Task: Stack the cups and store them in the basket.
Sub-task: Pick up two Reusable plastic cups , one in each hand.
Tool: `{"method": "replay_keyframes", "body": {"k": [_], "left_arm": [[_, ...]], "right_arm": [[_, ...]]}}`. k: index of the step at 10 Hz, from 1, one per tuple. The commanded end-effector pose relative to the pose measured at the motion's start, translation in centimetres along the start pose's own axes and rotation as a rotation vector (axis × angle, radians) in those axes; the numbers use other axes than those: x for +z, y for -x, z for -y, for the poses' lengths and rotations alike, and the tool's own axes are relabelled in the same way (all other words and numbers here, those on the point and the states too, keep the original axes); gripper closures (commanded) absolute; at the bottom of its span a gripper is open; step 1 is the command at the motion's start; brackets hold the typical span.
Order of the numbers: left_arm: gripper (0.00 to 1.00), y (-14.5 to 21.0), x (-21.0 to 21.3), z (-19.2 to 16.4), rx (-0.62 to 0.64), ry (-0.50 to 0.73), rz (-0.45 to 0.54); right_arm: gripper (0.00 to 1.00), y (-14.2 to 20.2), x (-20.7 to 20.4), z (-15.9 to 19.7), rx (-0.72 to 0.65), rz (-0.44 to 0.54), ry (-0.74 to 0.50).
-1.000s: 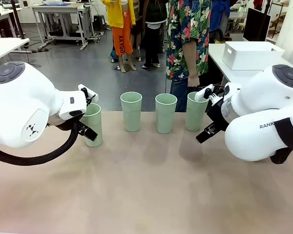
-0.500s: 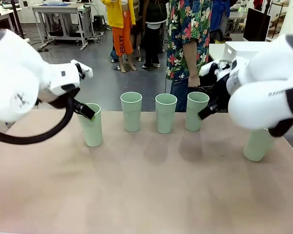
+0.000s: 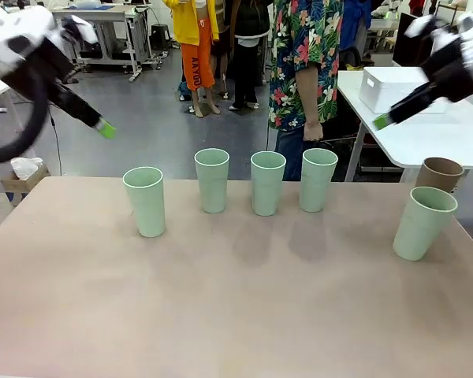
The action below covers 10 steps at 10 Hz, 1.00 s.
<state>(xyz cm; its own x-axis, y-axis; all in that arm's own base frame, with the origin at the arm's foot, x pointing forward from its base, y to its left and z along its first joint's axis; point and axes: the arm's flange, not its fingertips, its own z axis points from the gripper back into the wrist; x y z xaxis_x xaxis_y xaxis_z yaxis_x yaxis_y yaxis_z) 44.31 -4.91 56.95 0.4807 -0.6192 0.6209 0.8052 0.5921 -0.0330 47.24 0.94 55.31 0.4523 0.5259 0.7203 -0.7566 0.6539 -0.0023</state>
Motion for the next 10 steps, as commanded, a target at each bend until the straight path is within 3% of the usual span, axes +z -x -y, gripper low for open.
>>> {"method": "replay_keyframes", "body": {"k": [1, 4, 6, 10], "left_arm": [[0.00, 1.6, 2.1, -3.4, -0.058, 0.101, 0.045], [0.00, 5.0, 5.0, -4.8, -0.180, 0.140, 0.111], [0.00, 7.0, 5.1, -4.8, -0.189, 0.159, 0.139], [0.00, 8.3, 4.4, -4.9, -0.172, 0.176, 0.161]], "right_arm": [[0.00, 3.7, 1.9, 4.3, 0.003, 0.081, -0.117], [0.00, 7.9, 5.0, 5.7, 0.022, 0.231, -0.168], [0.00, 9.8, 5.5, 6.4, -0.019, 0.292, -0.192], [0.00, 13.2, 6.7, 6.9, -0.107, 0.308, -0.170]]}}
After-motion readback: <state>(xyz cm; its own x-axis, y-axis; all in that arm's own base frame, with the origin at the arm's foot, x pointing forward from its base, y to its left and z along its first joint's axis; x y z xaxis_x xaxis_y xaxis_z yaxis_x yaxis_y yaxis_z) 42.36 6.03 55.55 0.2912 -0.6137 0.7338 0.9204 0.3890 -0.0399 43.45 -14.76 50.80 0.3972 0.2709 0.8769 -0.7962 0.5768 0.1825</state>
